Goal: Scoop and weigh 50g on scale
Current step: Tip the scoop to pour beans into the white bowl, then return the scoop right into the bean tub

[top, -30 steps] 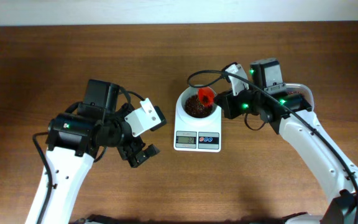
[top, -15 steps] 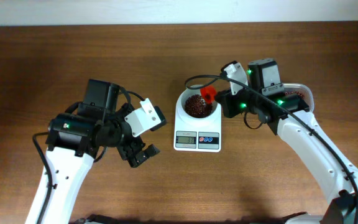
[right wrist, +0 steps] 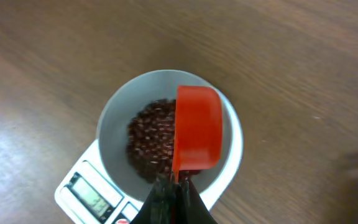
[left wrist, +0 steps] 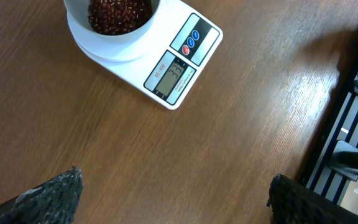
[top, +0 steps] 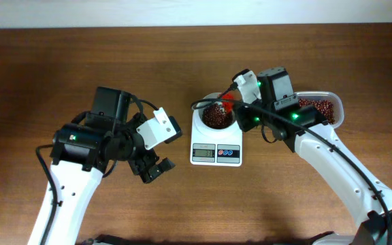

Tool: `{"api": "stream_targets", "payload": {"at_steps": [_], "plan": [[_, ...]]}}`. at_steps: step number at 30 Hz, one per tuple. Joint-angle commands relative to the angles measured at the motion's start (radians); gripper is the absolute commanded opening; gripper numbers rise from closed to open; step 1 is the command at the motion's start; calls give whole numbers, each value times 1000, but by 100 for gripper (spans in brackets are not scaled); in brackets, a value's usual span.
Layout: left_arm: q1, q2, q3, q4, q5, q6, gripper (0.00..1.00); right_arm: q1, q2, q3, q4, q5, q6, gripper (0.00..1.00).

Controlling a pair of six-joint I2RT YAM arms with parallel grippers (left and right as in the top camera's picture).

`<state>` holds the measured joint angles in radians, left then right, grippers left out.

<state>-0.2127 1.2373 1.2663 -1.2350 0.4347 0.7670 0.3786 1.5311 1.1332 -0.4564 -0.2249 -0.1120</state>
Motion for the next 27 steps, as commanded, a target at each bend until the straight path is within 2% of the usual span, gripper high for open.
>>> {"api": "stream_targets", "payload": {"at_steps": [1, 5, 6, 7, 9, 13, 17, 19, 21, 25, 27], "plan": [[3, -2, 14, -1, 14, 17, 99, 23, -14, 12, -1, -24, -5, 4], [3, -2, 14, -1, 14, 17, 99, 32, -14, 12, -10, -1, -11, 4], [3, -2, 14, -1, 14, 17, 99, 33, -14, 12, -20, 100, -16, 4], [3, -2, 14, -1, 14, 17, 99, 31, -14, 12, -13, 115, -16, 4], [3, -2, 14, -1, 14, 17, 99, 43, -14, 12, 9, 48, -11, 4], [3, -2, 14, -1, 14, 17, 99, 22, -47, 45, 10, 51, -7, 4], [3, -2, 14, -1, 14, 17, 99, -119, -188, 71, -53, 53, -4, 4], [3, -2, 14, -1, 14, 17, 99, -246, -229, 71, -160, 129, -4, 4], [3, -2, 14, -1, 14, 17, 99, -364, -223, 69, -268, 256, -10, 4], [3, -2, 14, -1, 14, 17, 99, -537, -144, 65, -379, 270, -12, 4], [3, -2, 14, -1, 14, 17, 99, -547, -93, 64, -399, 259, -12, 4]]}}
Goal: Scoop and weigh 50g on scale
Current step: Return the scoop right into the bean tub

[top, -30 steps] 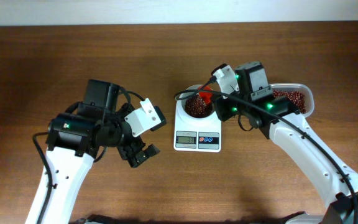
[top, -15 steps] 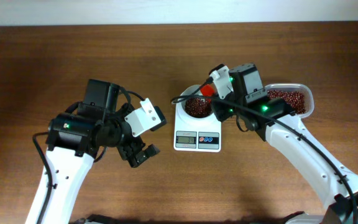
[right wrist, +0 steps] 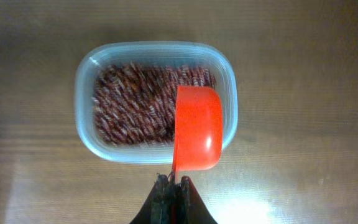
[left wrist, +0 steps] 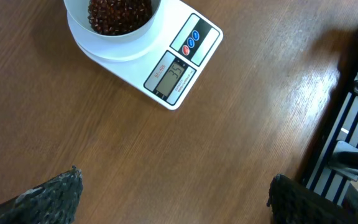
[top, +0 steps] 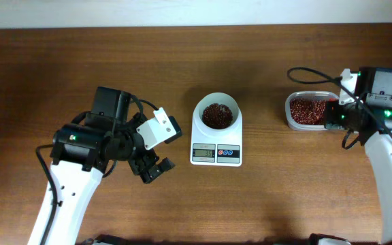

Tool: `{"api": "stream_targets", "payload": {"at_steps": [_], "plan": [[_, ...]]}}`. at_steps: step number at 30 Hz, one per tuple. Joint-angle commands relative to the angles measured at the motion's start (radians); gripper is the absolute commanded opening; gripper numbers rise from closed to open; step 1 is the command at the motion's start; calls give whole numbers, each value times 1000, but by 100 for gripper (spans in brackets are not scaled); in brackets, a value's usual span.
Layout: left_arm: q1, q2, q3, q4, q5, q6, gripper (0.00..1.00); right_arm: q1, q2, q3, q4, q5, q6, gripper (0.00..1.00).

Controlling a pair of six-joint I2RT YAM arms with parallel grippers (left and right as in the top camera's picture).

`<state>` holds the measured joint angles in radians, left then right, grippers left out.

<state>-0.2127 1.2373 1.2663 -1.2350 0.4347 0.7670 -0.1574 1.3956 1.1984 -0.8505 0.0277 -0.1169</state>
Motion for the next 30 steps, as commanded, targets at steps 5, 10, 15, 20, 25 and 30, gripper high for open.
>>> {"api": "stream_targets", "payload": {"at_steps": [5, 10, 15, 20, 25, 30], "plan": [[3, -2, 14, -1, 14, 17, 99, -11, 159, -2, 53, -47, -11, 4], [3, -2, 14, -1, 14, 17, 99, -11, 228, -2, 61, -258, -10, 4], [3, -2, 14, -1, 14, 17, 99, -12, 231, -2, 69, -349, -10, 4], [3, -2, 14, -1, 14, 17, 99, -45, 334, -3, 69, -377, -6, 4], [3, -2, 14, -1, 14, 17, 99, -239, 339, -3, 69, -670, -7, 4], [3, -2, 14, -1, 14, 17, 99, -335, 339, -3, 68, -833, -10, 4]]}}
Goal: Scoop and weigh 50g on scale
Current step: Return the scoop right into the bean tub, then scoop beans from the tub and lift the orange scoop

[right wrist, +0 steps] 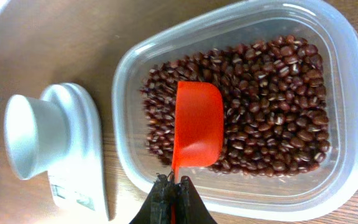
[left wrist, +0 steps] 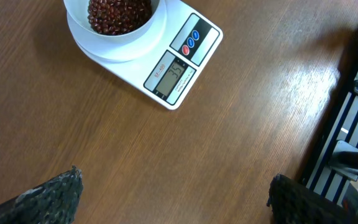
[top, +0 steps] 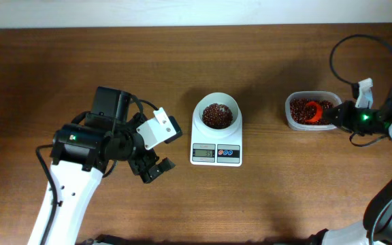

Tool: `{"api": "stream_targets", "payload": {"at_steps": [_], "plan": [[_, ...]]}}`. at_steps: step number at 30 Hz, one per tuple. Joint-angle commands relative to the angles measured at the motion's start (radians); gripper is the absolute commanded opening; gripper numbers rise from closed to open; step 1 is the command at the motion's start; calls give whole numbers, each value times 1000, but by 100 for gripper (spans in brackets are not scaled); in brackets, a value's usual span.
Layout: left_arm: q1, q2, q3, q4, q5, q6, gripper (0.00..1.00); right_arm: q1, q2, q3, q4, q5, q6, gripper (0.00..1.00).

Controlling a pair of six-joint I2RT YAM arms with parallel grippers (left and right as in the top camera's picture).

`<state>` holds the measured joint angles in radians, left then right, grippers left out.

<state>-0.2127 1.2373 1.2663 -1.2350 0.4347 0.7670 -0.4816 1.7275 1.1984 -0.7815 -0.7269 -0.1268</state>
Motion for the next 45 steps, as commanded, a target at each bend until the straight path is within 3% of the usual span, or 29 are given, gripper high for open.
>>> {"api": "stream_targets", "payload": {"at_steps": [1, 5, 7, 11, 13, 17, 26, 33, 38, 45], "plan": [[3, -2, 14, -1, 14, 17, 99, -12, 7, -3, -1, -79, 0, 4], [3, -2, 14, -1, 14, 17, 99, -32, 7, -3, -13, -72, -2, 4], [3, -2, 14, -1, 14, 17, 99, -45, 6, -3, -37, -168, -86, 4], [3, -2, 14, -1, 14, 17, 99, -45, 7, -3, -39, -26, -63, 4], [3, -2, 14, -1, 14, 17, 99, -44, 6, -3, -58, -104, -123, 4], [3, -2, 14, -1, 14, 17, 99, -61, 7, -3, -50, -67, -101, 4], [3, -2, 14, -1, 14, 17, 99, -180, 7, -3, -77, -269, -101, 4], [3, -2, 14, -1, 14, 17, 99, -182, 7, -3, -102, -423, -102, 4], [3, -2, 14, -1, 14, 17, 99, -58, 7, -3, -102, -478, -101, 4], [3, -2, 14, -1, 14, 17, 99, 236, 7, -3, -59, -497, -43, 4]]}}
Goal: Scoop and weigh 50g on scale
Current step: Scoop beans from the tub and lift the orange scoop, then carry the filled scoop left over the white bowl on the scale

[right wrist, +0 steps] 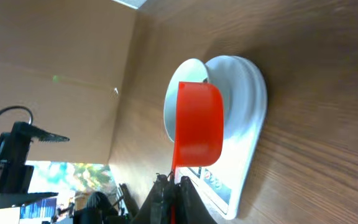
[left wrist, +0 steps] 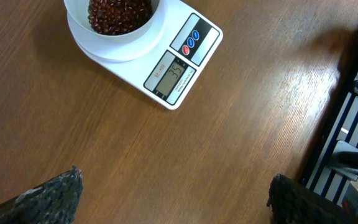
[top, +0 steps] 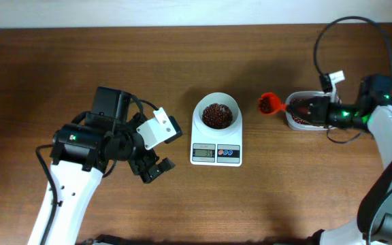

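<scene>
The white scale point(top: 216, 151) carries a white bowl point(top: 217, 114) of dark red beans; its display point(left wrist: 171, 73) seems to read 55. My right gripper point(top: 292, 106) is shut on the handle of a red scoop point(top: 269, 103), held in the air between the bowl and the bean container point(top: 295, 121). In the right wrist view the scoop point(right wrist: 199, 130) shows from its underside against the bowl point(right wrist: 188, 74), so its contents are hidden. My left gripper point(top: 154, 168) hangs open over bare table left of the scale, its fingertips point(left wrist: 51, 191) wide apart.
The clear plastic bean container lies right of the scale, partly under my right wrist. A cable loops above the right arm point(top: 386, 133). The table's far edge meets a white wall point(top: 182, 10).
The scoop was down among the beans in the container. It is now out of it and held to its left, towards the scale, with the wrist turned sideways. The left arm has not moved.
The scoop was first over the bowl on the scale with a lower reading showing. Then my right gripper held it above the container and the display showed about 55. Then it sat in the beans, and now it hangs between container and bowl.
</scene>
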Tool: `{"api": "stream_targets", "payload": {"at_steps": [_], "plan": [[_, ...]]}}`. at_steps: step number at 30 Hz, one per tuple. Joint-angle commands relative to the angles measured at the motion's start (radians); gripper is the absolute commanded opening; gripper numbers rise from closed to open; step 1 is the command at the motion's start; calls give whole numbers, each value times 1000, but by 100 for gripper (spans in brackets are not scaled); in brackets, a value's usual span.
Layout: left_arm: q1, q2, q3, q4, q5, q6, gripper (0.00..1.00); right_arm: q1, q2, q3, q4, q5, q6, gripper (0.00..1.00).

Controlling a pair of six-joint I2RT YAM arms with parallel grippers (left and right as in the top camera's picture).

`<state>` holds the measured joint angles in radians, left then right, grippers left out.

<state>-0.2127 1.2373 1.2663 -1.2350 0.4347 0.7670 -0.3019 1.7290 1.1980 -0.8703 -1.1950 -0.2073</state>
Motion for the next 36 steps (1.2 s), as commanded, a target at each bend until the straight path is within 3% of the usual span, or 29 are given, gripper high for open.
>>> {"api": "stream_targets", "payload": {"at_steps": [1, 9, 16, 21, 23, 24, 26, 27, 29, 31, 32, 35, 36], "plan": [[3, -2, 14, -1, 14, 17, 99, 80, 5, -3, 58, -29, 60, 4], [3, -2, 14, -1, 14, 17, 99, 271, 5, -3, 293, -23, 114, 4], [3, -2, 14, -1, 14, 17, 99, 322, 5, -3, 374, 253, 107, 4], [3, -2, 14, -1, 14, 17, 99, 323, 5, -3, 407, 103, 42, 4], [3, -2, 14, -1, 14, 17, 99, 323, 5, -3, 388, 152, 40, 4], [3, -2, 14, -1, 14, 17, 99, 323, 5, -3, 397, 47, 39, 4], [3, -2, 14, -1, 14, 17, 99, 322, 5, -3, 373, 189, 47, 4], [3, -2, 14, -1, 14, 17, 99, 323, 5, -3, 396, 43, 54, 4], [3, -2, 14, -1, 14, 17, 99, 333, 5, -3, 390, 196, 56, 4], [3, -2, 14, -1, 14, 17, 99, 351, 5, -3, 418, 77, 58, 4], [3, -2, 14, -1, 14, 17, 99, 367, 5, -3, 391, 254, 60, 4], [3, -2, 14, -1, 14, 17, 99, 381, 5, -3, 411, 253, 85, 4], [3, -2, 14, -1, 14, 17, 99, 381, 5, -3, 426, 143, 85, 4]]}}
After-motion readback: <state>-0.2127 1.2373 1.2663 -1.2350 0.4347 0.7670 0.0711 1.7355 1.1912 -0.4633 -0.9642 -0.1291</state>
